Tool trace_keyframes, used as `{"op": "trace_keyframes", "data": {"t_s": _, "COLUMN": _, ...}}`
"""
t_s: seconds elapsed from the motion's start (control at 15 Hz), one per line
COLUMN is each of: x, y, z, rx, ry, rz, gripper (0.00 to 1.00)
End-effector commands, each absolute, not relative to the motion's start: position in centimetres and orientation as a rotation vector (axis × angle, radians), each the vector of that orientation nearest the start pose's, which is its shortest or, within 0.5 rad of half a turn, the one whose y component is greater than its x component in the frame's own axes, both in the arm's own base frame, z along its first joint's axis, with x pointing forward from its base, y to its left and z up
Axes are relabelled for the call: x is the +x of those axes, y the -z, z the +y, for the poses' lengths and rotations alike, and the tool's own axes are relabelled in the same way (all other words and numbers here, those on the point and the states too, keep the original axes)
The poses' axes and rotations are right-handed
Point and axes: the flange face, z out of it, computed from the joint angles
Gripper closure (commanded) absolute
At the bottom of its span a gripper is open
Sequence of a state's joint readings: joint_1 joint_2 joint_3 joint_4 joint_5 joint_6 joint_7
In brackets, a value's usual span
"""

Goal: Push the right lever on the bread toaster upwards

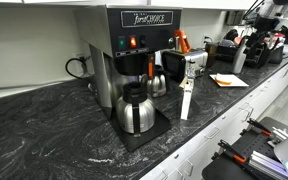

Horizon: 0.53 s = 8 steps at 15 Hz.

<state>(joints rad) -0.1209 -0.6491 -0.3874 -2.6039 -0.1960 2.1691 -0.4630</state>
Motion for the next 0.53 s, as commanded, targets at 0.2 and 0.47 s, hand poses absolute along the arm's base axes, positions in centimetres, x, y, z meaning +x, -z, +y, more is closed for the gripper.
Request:
{"op": "trace_keyframes", "data": {"t_s": 0.2, "x": 32.5, "y": -46.4, "z": -19.3, "rx": -3.151, "ry": 0.308, "rz": -0.161, "gripper": 0.0}}
{"op": "trace_keyframes", "data": {"t_s": 0.47, "x": 33.8, "y": -45.6, "z": -20.8, "rx": -2.981, "ry": 0.434, "rz": 0.046, "gripper": 0.0}}
